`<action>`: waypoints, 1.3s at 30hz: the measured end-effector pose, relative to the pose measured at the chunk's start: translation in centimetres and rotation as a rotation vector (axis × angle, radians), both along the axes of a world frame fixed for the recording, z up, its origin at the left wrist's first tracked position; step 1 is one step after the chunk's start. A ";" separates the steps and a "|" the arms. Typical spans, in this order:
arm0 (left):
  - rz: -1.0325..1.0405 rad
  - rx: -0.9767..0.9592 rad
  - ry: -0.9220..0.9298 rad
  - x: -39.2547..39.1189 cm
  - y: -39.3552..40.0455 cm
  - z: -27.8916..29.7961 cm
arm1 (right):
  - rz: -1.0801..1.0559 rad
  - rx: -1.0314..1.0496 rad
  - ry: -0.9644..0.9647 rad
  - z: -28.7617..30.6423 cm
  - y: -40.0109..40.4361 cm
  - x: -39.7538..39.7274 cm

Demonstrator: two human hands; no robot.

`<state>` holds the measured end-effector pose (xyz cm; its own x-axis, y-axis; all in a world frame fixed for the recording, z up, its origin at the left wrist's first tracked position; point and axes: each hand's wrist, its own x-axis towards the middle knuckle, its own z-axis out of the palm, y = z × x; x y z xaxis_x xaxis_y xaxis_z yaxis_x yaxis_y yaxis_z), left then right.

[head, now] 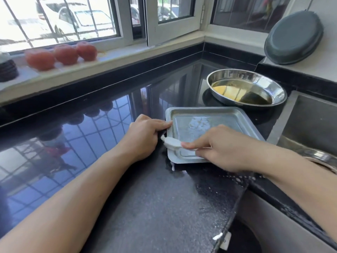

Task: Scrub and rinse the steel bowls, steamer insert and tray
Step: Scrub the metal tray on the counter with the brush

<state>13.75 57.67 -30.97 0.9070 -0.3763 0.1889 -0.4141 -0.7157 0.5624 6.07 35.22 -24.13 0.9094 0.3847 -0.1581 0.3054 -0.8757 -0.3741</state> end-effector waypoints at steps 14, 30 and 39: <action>0.038 -0.004 -0.079 0.0 -0.3 -0.6 | 0.131 0.014 -0.078 -0.5 0.9 -2.6; 0.036 0.000 -0.092 0.0 -0.3 -0.5 | 0.056 -0.017 0.011 -0.5 -2.4 -2.5; 0.036 0.074 -0.139 -0.2 -1.0 -0.2 | -0.062 -0.073 0.071 1.7 -7.1 -4.8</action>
<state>13.55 56.72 -31.22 0.8872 -0.3618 0.2863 -0.4576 -0.7690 0.4463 1.31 28.07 -22.41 0.9167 0.3127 -0.2488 0.2244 -0.9180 -0.3270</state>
